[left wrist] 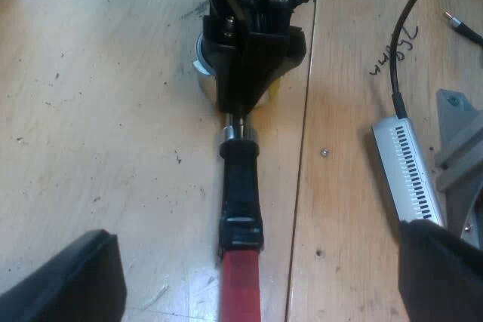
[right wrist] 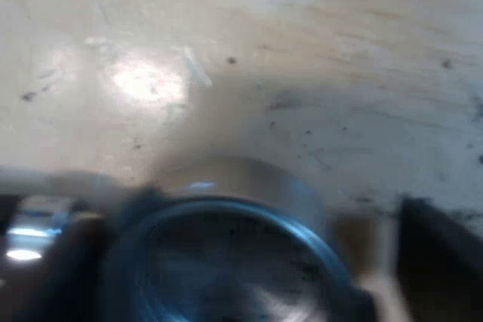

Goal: Put the handle in the coffee machine

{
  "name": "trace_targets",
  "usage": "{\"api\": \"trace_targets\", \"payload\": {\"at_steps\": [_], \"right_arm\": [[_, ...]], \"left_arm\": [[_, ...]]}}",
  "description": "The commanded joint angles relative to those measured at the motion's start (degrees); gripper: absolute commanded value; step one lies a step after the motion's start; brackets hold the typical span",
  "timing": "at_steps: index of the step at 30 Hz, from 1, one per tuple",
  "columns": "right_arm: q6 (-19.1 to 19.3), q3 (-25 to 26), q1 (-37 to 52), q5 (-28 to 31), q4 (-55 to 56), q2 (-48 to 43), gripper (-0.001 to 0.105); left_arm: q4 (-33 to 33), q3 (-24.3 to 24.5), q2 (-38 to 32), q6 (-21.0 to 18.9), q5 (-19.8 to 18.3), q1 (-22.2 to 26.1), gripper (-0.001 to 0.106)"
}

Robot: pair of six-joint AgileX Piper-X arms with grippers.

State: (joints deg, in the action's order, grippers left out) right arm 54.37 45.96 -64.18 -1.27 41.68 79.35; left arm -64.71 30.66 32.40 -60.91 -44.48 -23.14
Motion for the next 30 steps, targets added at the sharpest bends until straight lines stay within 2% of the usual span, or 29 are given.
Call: {"api": "trace_targets", "payload": {"at_steps": [1,3,5,7,16,19,26,27,28,30], "right_arm": [[0.3,-0.1,0.0,0.2,0.6,0.0,0.049],[0.3,-0.1,0.0,0.2,0.6,0.0,0.037],[0.3,-0.1,0.0,0.0,0.6,0.0,0.015],[0.3,-0.1,0.0,-0.5,0.6,0.0,0.0],[0.3,3.6,0.0,-4.1,0.7,-0.4,0.0],[0.3,6.3,0.0,-4.1,2.9,-0.6,0.0],[0.3,14.0,0.0,-3.8,11.0,-0.6,0.0],[0.3,14.3,0.0,-3.7,11.2,-0.6,0.0],[0.3,15.3,0.0,-3.7,11.7,-0.6,0.0],[0.3,17.1,0.0,-3.7,12.3,-0.6,0.0]], "left_arm": [[0.3,0.2,0.0,-0.1,0.0,-0.2,0.077],[0.3,0.2,0.0,-0.1,0.0,-0.2,0.077],[0.3,0.2,0.0,-0.1,0.0,-0.2,0.077],[0.3,0.2,0.0,-0.1,0.0,-0.2,0.077],[0.2,0.2,0.0,-0.1,0.0,-0.2,0.077],[0.2,0.2,0.0,2.1,0.3,-0.2,0.077],[3.4,0.2,0.0,8.2,9.7,-0.2,0.076],[3.9,0.2,0.0,8.7,10.7,-0.2,0.074],[5.0,0.2,0.0,8.8,12.3,-0.2,0.068],[5.5,0.2,0.0,8.8,12.5,-0.2,0.06]]}}
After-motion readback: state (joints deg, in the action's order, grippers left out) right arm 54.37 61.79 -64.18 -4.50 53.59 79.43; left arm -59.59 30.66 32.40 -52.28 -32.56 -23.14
